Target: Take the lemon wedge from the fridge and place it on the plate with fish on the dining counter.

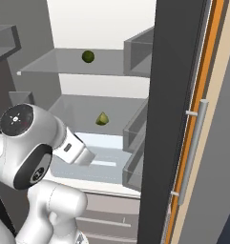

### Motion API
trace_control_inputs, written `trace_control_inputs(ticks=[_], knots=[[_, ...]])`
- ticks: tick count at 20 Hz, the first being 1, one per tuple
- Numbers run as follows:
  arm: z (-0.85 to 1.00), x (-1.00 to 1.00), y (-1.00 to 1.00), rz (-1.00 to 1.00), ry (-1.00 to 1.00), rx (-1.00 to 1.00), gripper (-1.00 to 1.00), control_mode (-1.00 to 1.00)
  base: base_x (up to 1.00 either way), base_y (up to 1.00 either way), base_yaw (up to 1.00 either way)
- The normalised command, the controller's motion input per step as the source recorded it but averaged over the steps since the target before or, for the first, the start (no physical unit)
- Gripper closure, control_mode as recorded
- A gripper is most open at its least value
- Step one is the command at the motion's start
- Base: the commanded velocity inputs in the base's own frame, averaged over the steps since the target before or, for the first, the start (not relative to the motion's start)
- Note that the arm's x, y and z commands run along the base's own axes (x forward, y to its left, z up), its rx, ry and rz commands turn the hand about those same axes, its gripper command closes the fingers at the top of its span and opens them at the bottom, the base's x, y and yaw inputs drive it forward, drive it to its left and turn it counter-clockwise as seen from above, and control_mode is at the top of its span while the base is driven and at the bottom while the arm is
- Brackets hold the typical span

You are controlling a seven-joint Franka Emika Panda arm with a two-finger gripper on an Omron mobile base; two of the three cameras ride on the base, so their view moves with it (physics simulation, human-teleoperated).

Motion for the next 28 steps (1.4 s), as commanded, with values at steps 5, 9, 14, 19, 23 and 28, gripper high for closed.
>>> trace_control_inputs(ticks=[5,9,14,19,23,28], knots=[[0.00,0.65,0.00,0.12,0.04,-0.03,-1.00,-1.00,0.00,0.00,0.00],[0.00,0.79,0.00,0.04,-0.03,-0.17,-1.00,-1.00,0.00,0.00,0.00],[-0.05,0.59,0.00,0.11,-0.05,-0.19,-1.00,-1.00,0.00,0.00,0.00],[-0.10,0.82,-0.10,0.08,0.00,-0.08,-1.00,-1.00,0.00,0.00,0.00],[-0.20,0.81,-0.05,0.08,0.06,0.00,-1.00,-1.00,0.00,0.00,0.00],[-0.28,0.94,0.17,0.09,0.14,0.00,-1.00,-1.00,0.00,0.00,0.00]])
